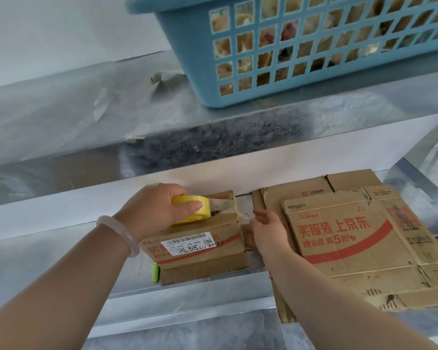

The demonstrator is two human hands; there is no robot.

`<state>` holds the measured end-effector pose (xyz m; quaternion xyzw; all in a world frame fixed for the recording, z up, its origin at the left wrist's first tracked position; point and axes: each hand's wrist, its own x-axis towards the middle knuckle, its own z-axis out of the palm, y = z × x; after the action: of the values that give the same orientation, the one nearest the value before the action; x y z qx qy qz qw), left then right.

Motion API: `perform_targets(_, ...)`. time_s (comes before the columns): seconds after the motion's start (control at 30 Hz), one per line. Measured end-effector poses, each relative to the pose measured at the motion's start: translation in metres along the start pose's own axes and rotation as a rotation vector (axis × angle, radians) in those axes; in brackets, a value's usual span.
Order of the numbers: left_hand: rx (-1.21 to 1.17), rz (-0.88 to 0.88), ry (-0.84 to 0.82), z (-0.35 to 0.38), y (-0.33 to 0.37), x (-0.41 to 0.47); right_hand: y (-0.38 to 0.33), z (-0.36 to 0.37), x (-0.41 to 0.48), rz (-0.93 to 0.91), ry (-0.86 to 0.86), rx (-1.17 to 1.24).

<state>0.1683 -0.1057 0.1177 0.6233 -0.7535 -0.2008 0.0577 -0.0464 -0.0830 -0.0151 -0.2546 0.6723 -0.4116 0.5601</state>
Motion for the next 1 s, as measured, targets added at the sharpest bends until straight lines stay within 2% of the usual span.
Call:
perform_targets(0.03,-0.002,0.000,-0.001,0.000,0.000,0.000,-0.008,-0.001,-0.006,-0.198,0.005,-0.102)
perform_targets(0.1,-0.006,0.000,-0.002,-0.001,0.002,-0.001,-0.028,-0.001,-0.019,-0.536,-0.153,-0.267)
perform_targets(0.17,-0.006,0.003,0.004,-0.002,0.004,-0.002,-0.047,0.003,-0.024,-0.700,-0.342,-0.580)
perform_targets(0.23,0.002,0.012,0.006,-0.003,0.005,-0.002,-0.056,0.008,-0.021,-0.777,-0.412,-0.876)
perform_targets(0.3,0.005,0.031,0.008,-0.005,0.006,-0.003,-0.054,0.012,-0.015,-0.811,-0.424,-0.923)
perform_targets(0.4,0.002,0.066,-0.010,-0.011,0.006,-0.003,-0.046,0.015,-0.008,-0.815,-0.409,-0.847)
perform_targets(0.53,-0.173,0.072,-0.047,-0.027,-0.015,0.000,-0.041,0.015,-0.005,-0.839,-0.402,-0.803)
perform_targets(0.67,-0.229,0.086,-0.079,-0.030,-0.027,0.001,-0.035,0.015,-0.003,-0.890,-0.417,-0.788)
perform_targets(0.87,-0.293,0.049,-0.014,-0.025,-0.022,0.002,-0.036,0.013,-0.001,-0.876,-0.403,-0.739)
perform_targets(1.0,-0.264,0.111,0.059,-0.020,-0.019,-0.002,-0.030,0.011,-0.001,-0.890,-0.400,-0.683)
